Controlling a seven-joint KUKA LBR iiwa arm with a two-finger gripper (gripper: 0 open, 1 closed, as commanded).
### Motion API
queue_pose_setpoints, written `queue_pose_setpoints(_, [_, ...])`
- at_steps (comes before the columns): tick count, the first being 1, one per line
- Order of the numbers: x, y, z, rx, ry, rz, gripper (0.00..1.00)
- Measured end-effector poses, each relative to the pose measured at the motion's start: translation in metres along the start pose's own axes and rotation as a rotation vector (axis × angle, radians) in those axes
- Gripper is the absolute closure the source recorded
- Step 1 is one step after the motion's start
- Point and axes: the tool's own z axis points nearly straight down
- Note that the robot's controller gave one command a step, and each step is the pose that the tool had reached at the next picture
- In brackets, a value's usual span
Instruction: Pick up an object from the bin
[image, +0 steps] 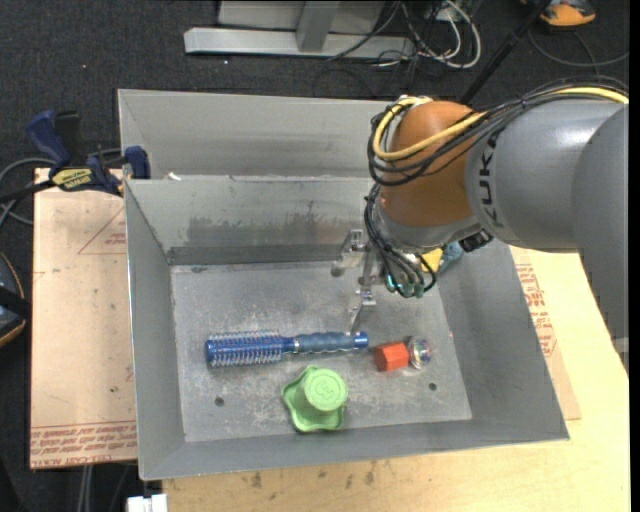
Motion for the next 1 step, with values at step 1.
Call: queue_pose_setpoints(1, [0.0219,0.0707,0.0566,0.003,-0.016,-0.092,0.0])
